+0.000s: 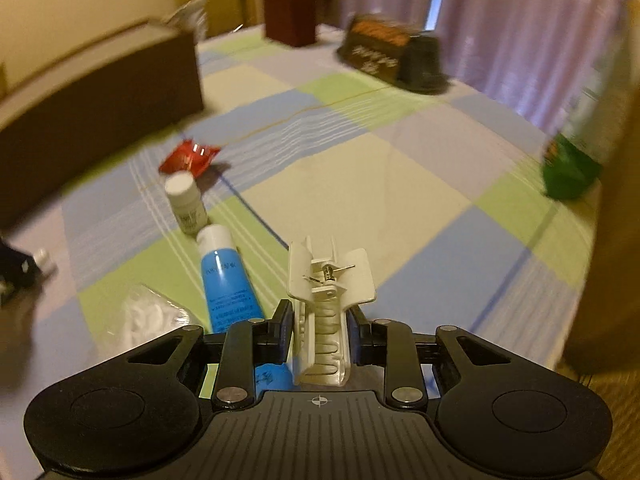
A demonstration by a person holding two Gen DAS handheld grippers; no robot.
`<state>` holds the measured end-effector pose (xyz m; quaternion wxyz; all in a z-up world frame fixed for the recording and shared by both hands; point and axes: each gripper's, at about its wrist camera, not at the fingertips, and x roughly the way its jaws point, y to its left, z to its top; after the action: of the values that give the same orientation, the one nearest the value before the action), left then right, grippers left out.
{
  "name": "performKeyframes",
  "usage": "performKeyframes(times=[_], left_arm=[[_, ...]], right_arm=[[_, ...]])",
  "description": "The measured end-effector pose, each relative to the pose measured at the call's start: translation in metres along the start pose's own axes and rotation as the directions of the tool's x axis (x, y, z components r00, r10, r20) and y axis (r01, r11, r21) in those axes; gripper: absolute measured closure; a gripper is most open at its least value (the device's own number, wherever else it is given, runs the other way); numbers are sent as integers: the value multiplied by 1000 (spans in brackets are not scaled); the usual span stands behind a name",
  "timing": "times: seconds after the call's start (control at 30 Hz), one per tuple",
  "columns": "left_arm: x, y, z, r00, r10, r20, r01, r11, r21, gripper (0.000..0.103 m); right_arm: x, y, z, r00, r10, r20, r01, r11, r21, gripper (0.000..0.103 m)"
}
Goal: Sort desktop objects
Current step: 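Grasp the dark green tube with the left tool while the right tool grasps the white hair clip, then carry the green tube and white hair clip over the shoebox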
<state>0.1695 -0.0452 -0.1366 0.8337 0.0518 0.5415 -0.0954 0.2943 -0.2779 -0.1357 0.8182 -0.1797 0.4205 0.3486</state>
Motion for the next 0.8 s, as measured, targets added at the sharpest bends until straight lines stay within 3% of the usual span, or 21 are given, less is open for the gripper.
performKeyframes(times=[0.2, 0.53, 0.8], left_arm=[[-18, -5, 6, 1000, -3, 21, 2, 999, 34, 90], [-57, -2, 7, 995, -28, 94, 24, 999, 45, 90], [-97, 21, 9, 984, -55, 167, 47, 997, 53, 90]], right_arm=[[-30, 13, -9, 1000, 2, 3, -2, 996, 92, 76], [-53, 55, -13, 999, 40, -10, -38, 991, 130, 76], [-63, 95, -5, 999, 50, -21, -46, 988, 147, 76]])
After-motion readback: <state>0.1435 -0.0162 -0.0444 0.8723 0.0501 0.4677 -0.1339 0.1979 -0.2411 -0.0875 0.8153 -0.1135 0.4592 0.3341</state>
